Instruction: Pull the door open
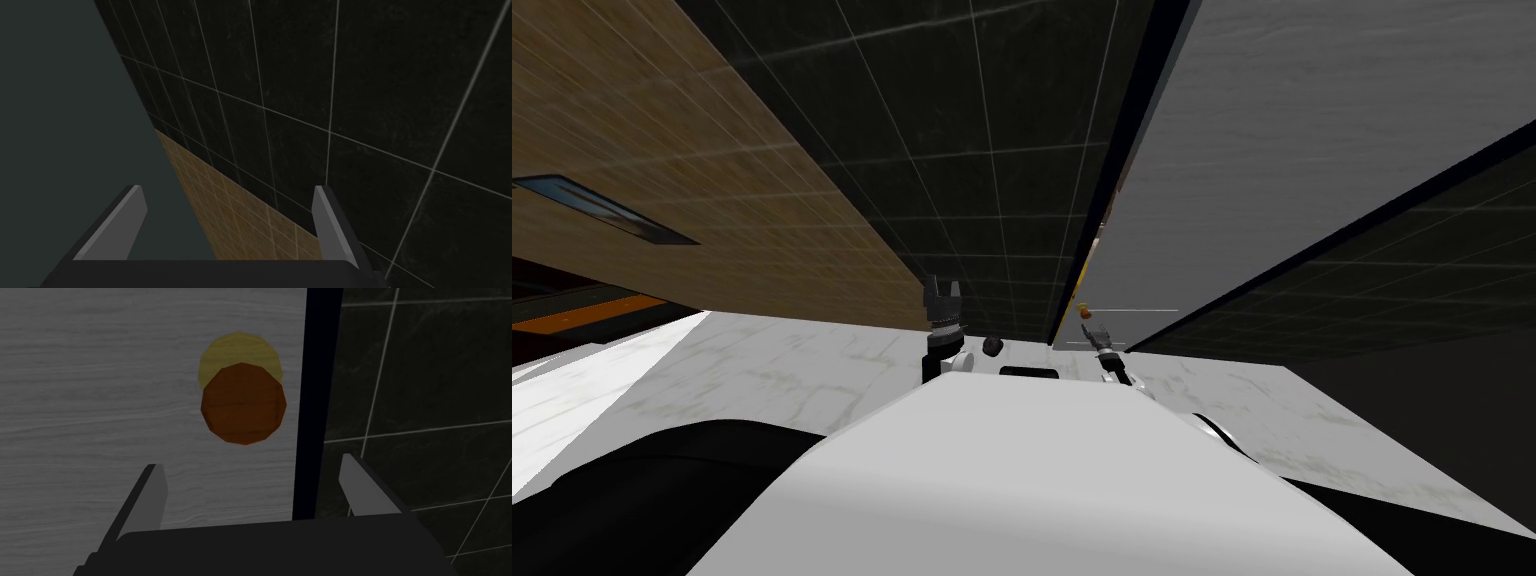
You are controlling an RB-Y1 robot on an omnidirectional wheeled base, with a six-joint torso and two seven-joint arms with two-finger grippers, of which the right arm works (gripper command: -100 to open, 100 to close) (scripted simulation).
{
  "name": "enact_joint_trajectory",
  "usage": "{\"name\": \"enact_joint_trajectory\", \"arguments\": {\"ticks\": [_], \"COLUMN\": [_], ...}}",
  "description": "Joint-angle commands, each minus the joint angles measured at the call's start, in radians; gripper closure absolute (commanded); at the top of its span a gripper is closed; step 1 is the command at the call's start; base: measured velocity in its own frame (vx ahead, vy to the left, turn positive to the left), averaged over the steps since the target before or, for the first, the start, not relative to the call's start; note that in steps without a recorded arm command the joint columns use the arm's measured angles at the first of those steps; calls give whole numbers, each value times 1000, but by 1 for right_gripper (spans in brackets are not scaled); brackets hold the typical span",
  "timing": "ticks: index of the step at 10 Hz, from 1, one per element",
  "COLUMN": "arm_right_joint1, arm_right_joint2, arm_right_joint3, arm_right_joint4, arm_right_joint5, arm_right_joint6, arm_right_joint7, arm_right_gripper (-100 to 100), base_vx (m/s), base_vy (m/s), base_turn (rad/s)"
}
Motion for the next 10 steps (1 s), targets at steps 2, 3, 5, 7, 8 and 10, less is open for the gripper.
{"name": "enact_joint_trajectory", "arguments": {"ticks": [2, 3, 5, 7, 8, 10], "arm_right_joint1": [-2, -4, -4, -4, -4, -4], "arm_right_joint2": [4, 6, 6, 6, 6, 6], "arm_right_joint3": [-7, -9, -10, -10, -10, -10], "arm_right_joint4": [-3, -2, -2, -2, -2, -2], "arm_right_joint5": [-5, -7, -7, -7, -7, -7], "arm_right_joint6": [10, 12, 12, 12, 12, 12], "arm_right_joint7": [8, 10, 11, 11, 11, 11], "arm_right_gripper": [-100, -100, -100, 100, 100, 100], "base_vx": [196, 167, 139, -22, -24, -11], "base_vy": [-6, -1, -4, -2, -3, -1], "base_turn": [48, 31, 22, -4, 7, -3]}}
